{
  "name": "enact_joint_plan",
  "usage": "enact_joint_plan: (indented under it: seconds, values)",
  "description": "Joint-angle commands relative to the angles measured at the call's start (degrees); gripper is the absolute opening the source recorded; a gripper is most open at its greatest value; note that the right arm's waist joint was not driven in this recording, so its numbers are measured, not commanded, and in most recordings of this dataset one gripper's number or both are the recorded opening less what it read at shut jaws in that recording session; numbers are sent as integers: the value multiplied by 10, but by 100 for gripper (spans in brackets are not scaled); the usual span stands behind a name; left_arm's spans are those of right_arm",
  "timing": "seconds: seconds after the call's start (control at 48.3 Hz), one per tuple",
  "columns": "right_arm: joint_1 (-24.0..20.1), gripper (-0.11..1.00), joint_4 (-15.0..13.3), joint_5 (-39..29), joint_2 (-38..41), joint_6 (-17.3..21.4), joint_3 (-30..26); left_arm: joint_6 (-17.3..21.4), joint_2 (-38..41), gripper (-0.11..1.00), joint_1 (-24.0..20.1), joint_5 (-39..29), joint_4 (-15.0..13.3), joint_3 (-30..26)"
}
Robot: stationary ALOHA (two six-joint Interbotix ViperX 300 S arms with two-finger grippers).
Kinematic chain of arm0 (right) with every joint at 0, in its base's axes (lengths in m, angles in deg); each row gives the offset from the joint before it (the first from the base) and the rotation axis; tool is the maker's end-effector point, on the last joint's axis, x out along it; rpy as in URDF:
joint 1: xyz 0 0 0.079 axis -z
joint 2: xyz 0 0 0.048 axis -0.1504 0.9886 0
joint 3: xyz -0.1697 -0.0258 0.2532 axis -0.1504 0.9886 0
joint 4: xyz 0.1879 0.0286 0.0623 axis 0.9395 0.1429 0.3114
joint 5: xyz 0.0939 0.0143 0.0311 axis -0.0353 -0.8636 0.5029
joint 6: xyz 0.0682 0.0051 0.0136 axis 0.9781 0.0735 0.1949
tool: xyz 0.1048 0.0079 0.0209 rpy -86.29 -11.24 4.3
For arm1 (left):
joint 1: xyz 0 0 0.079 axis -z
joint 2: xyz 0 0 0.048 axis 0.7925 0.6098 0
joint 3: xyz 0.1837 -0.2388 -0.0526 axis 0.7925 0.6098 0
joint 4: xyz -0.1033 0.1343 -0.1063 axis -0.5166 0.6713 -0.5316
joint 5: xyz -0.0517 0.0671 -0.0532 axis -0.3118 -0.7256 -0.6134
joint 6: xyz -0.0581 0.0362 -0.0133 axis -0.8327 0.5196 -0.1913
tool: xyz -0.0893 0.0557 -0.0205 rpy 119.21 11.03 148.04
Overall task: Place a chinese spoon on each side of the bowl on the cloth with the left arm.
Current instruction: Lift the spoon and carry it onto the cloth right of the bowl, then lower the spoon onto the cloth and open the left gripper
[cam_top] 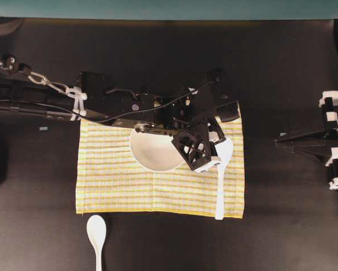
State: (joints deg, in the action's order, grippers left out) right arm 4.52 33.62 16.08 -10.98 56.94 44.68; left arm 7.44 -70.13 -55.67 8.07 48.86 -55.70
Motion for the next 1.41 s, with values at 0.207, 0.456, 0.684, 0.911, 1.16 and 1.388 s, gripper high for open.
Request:
enact_joint_plan:
  seconds: [0.207,0.456,0.684,0.911,1.16,1.388]
  values:
    - [0,10,1,6,4,3,-3,15,6,5,-3,25,2,-3]
    - [-1,10,1,12,4,4,-3,18,25,5,-12,25,2,-1]
    - [-1,10,2,12,6,3,-2,29,53,6,-19,42,2,-1]
    - [0,10,1,12,5,3,-1,33,58,28,-19,54,2,10]
    - [0,10,1,15,6,3,1,29,49,86,-11,77,2,25]
    - [-1,10,2,15,6,3,1,31,-31,82,31,76,2,58]
